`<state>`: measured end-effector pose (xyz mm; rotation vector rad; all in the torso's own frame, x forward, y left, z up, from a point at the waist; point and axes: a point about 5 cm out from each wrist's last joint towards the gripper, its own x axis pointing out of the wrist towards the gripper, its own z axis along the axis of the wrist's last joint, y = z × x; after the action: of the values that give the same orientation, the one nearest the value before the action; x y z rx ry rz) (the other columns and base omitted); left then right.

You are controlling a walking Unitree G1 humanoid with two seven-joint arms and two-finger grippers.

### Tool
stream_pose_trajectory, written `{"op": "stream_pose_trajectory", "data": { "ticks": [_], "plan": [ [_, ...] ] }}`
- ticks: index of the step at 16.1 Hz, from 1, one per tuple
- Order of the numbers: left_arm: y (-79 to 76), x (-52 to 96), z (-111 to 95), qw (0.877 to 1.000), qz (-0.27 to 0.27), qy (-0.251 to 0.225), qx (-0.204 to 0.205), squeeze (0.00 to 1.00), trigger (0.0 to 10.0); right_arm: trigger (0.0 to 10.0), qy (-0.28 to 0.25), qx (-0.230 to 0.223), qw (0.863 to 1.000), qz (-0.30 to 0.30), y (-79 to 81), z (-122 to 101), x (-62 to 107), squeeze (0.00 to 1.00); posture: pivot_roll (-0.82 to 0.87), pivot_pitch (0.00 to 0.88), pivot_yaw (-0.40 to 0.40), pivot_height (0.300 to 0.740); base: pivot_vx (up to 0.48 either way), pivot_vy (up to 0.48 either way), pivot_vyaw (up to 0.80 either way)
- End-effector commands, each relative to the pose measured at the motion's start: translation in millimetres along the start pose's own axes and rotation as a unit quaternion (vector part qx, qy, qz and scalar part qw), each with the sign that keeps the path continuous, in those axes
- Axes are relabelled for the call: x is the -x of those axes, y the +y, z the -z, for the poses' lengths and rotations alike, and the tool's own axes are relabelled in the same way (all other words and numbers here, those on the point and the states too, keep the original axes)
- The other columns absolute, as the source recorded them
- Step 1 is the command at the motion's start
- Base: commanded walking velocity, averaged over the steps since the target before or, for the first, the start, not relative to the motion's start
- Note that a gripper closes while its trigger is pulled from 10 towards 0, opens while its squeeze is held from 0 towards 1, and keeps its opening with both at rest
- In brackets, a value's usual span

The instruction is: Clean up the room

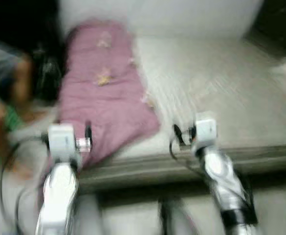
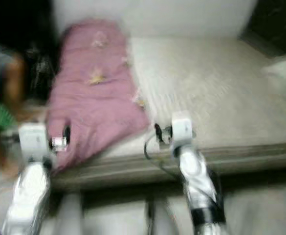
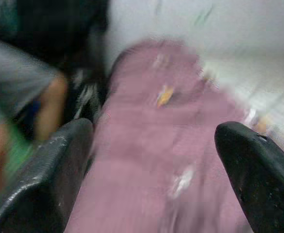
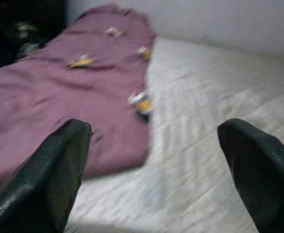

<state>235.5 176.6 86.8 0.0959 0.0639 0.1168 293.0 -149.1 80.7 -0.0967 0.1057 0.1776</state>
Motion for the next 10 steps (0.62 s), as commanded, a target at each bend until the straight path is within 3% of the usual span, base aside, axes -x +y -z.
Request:
{"op": "stream_pose_trajectory", "data": {
  "ticks": [1, 6, 10],
  "plan": [
    [0.1, -4.8, -10.0, 1.000, 0.003, -0.018, 0.001, 0.00, 10.0, 10.0, -0.004, -0.002, 1.000, -0.008, 2.5, -3.6, -1.4, 0.00, -0.01, 0.000, -0.065, 0.620, 0.000, 0.000, 0.00],
    [-2.5, 0.1, -10.3, 1.000, 0.015, -0.019, 0.019, 0.00, 10.0, 10.0, 0.002, 0.003, 1.000, -0.014, 2.1, -1.4, -0.9, 0.00, -0.01, 0.000, -0.079, 0.620, 0.000, 0.000, 0.00],
    [-3.5, 1.4, -10.9, 0.999, 0.021, -0.020, 0.026, 0.00, 10.0, 10.0, 0.006, 0.004, 1.000, -0.017, 2.2, -0.3, -0.3, 0.00, -0.01, 0.000, -0.082, 0.620, 0.304, 0.000, 0.00]
  ]
}}
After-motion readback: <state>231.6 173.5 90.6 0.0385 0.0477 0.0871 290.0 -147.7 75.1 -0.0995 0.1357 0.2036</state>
